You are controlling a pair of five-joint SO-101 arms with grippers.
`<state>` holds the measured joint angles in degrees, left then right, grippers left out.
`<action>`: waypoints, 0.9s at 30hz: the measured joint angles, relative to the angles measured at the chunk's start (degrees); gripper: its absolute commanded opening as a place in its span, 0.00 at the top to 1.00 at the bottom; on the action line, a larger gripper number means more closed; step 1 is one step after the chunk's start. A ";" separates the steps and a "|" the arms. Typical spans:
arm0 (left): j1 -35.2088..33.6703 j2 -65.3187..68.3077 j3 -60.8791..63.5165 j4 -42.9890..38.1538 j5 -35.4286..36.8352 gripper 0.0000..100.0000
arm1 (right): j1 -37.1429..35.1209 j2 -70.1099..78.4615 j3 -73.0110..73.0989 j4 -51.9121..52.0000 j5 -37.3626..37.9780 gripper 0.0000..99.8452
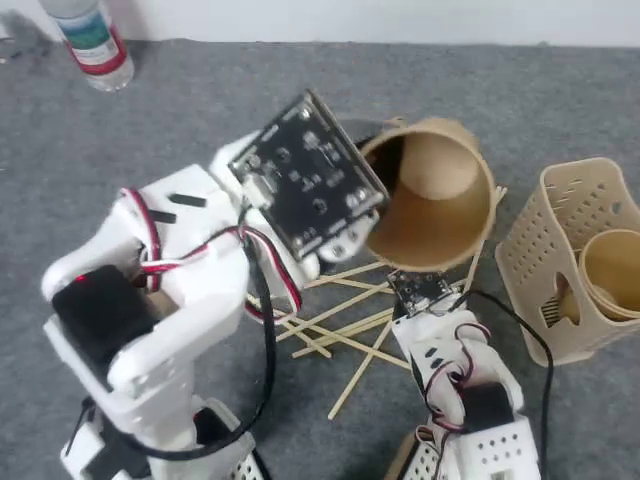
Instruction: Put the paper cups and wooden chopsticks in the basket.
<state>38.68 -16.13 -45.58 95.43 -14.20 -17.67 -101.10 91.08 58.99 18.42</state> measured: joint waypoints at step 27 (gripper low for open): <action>-3.96 -0.53 -7.65 1.58 16.00 0.99 | 34.02 -0.79 -79.56 23.12 8.53 0.99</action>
<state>34.73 -16.66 -53.23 97.01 1.80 16.35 -101.89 11.52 82.11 26.95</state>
